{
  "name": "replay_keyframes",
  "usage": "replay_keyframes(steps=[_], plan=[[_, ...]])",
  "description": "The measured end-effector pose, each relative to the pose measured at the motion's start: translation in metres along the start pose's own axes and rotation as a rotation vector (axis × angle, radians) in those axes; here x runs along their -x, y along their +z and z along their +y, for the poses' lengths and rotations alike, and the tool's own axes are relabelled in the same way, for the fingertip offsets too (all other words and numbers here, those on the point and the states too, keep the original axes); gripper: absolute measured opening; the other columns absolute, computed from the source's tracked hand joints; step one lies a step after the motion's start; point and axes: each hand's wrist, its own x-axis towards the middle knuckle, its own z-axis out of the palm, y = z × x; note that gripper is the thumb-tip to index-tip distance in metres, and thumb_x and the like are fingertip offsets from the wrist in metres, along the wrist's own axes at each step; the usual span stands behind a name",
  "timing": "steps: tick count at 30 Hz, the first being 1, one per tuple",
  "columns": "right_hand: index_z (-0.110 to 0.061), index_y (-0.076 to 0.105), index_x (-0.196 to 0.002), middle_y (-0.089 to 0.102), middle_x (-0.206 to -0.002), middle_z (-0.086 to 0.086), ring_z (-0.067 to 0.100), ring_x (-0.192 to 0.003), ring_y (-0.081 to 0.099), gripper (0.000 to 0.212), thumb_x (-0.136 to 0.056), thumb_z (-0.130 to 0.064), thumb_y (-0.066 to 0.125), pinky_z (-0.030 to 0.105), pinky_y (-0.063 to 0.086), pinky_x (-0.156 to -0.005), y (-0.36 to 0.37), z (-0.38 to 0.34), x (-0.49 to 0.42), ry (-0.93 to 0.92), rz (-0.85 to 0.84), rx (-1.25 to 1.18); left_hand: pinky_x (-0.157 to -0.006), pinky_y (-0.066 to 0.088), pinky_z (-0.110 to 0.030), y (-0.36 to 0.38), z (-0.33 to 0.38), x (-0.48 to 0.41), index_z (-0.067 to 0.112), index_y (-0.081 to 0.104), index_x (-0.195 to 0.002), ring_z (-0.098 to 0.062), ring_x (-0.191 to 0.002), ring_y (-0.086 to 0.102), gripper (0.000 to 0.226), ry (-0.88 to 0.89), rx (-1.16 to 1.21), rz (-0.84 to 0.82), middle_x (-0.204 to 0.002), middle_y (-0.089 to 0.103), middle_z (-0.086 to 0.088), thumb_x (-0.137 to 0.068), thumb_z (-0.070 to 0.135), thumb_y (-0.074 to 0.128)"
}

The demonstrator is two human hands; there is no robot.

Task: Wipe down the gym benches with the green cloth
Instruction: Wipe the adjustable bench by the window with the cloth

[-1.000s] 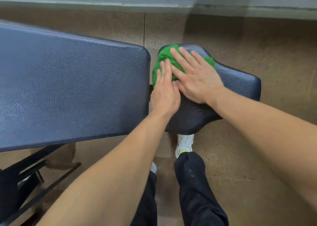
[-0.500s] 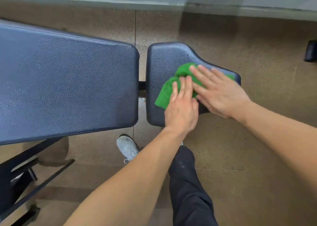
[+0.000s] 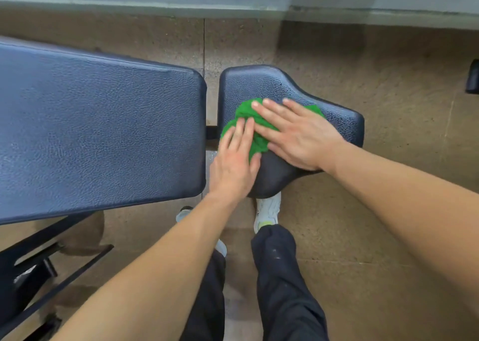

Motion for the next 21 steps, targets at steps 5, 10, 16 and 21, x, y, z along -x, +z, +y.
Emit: replay_keyframes(steps=[5,10,16,21], plan=[[-0.022,0.028,-0.155,0.014,-0.165,0.012,0.033,-0.151,0.016,0.057,-0.1,-0.037,0.034,0.049,0.015,-0.121,-0.009,0.015,-0.003,0.203,0.038,-0.032,-0.097,0.046,-0.035,-0.008,0.033,-0.039,0.025,0.038,-0.15,-0.024,-0.115,0.047,0.064,-0.137,0.064,0.151,-0.153,0.041,0.007,-0.091,0.019,0.061],[-0.017,0.031,-0.154,0.016,-0.163,0.015,0.033,-0.15,0.022,0.062,-0.093,-0.021,0.041,0.047,0.016,-0.121,0.004,-0.027,0.047,0.066,-0.078,-0.075,-0.092,0.05,-0.034,0.0,0.027,0.032,0.017,0.059,-0.126,-0.023,-0.108,0.055,0.044,-0.057,0.094,0.09,-0.139,0.057,0.002,-0.084,0.007,0.066],[-0.031,0.047,-0.144,0.042,-0.154,0.002,0.026,-0.136,0.045,0.063,-0.088,-0.003,0.053,0.037,0.042,-0.108,-0.038,-0.054,0.051,-0.008,-0.335,-0.453,-0.069,0.052,-0.042,-0.022,0.007,0.08,0.024,0.061,-0.086,-0.021,-0.086,0.058,0.014,-0.126,0.062,-0.102,-0.091,0.066,0.007,-0.083,0.014,0.052],[-0.036,0.061,-0.109,0.068,-0.114,-0.004,0.02,-0.103,0.067,0.036,-0.086,-0.009,0.053,0.039,0.05,-0.099,-0.064,-0.02,0.024,0.641,-0.169,-1.168,-0.08,0.048,-0.039,-0.062,0.022,0.02,0.024,0.063,-0.09,-0.02,-0.08,0.062,0.011,-0.493,0.413,0.185,-0.087,0.068,0.003,-0.089,0.016,0.055]])
